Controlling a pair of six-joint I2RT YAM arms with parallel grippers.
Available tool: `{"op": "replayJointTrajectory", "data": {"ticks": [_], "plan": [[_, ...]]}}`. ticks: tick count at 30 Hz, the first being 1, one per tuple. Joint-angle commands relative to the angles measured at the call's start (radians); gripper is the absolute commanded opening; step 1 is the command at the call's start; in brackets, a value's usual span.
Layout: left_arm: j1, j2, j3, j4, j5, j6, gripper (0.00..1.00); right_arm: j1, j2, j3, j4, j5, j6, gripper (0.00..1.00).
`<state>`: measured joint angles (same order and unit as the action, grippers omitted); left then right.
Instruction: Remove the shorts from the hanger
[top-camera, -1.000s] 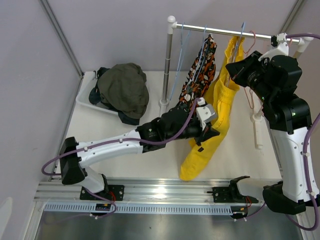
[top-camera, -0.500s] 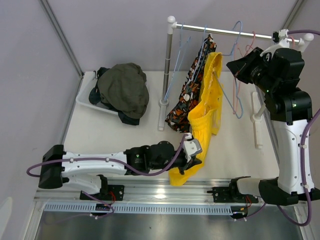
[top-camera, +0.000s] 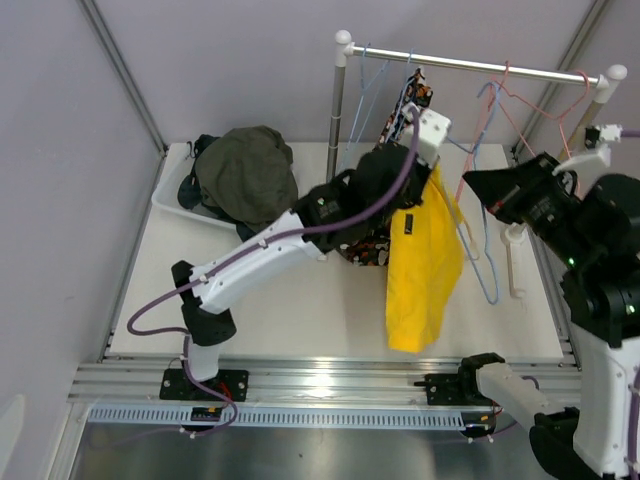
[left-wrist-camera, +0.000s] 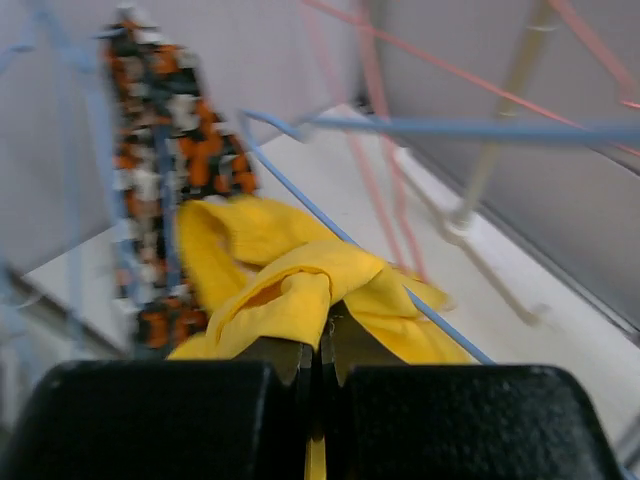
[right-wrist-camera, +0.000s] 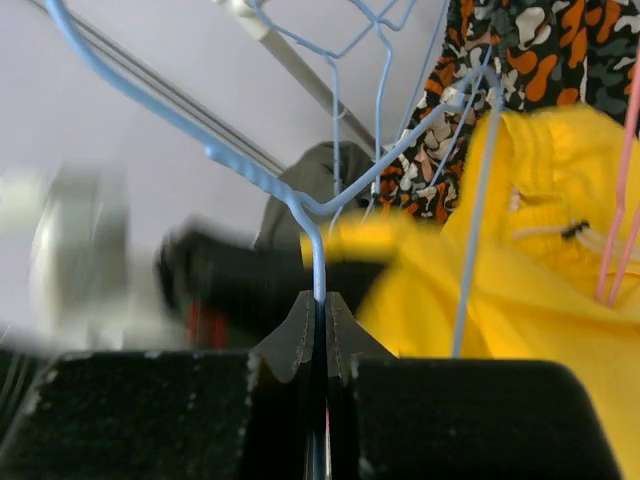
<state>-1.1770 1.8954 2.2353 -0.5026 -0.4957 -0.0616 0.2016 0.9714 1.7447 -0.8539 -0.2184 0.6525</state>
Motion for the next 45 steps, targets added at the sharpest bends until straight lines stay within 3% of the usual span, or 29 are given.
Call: {"op": "replayJointTrajectory", "data": {"ticks": [1, 4, 7, 9, 14, 18, 20, 24, 31, 34, 39, 45], "plan": [[0.031, -0.011, 0.115, -0.237, -0.119, -0.007, 0.00, 0.004, -0.039, 0.047, -0.045, 0.003, 0.004, 0.00], [-0.030, -0.171, -0.044, -0.206, -0.174, -0.003, 0.00, 0.004, 0.010, 0.107, -0.095, 0.042, -0.036, 0.00], [-0.038, -0.339, -0.068, -0.186, -0.231, 0.017, 0.00, 0.004, 0.027, 0.093, -0.064, 0.059, -0.050, 0.00], [0.026, -0.416, -0.043, -0.166, -0.242, 0.101, 0.00, 0.005, 0.030, 0.062, -0.036, 0.048, -0.036, 0.00], [0.250, -0.394, 0.269, -0.122, -0.239, 0.332, 0.00, 0.005, 0.026, 0.009, 0.024, 0.053, -0.013, 0.00], [0.321, -0.430, 0.203, 0.208, -0.382, 0.592, 0.00, 0.004, 0.027, -0.011, 0.024, 0.068, -0.022, 0.00], [0.405, -0.406, 0.216, 0.254, -0.373, 0.621, 0.00, 0.002, 0.029, -0.017, 0.021, 0.068, -0.027, 0.00], [0.594, -0.346, 0.277, 0.207, -0.264, 0.487, 0.00, 0.002, 0.032, -0.025, 0.019, 0.073, -0.033, 0.00], [0.945, -0.176, 0.323, 0.073, 0.083, 0.148, 0.00, 0.002, 0.047, -0.027, 0.007, 0.082, -0.054, 0.00], [1.034, -0.093, 0.323, 0.065, 0.216, 0.021, 0.00, 0.004, 0.044, -0.057, 0.021, 0.088, -0.060, 0.00], [1.054, 0.023, 0.245, 0.043, 0.365, -0.027, 0.00, 0.002, 0.039, -0.135, 0.070, 0.080, -0.044, 0.00], [1.053, 0.059, 0.063, 0.013, 0.400, -0.070, 0.00, 0.009, 0.046, -0.171, 0.104, 0.076, -0.036, 0.00]]}}
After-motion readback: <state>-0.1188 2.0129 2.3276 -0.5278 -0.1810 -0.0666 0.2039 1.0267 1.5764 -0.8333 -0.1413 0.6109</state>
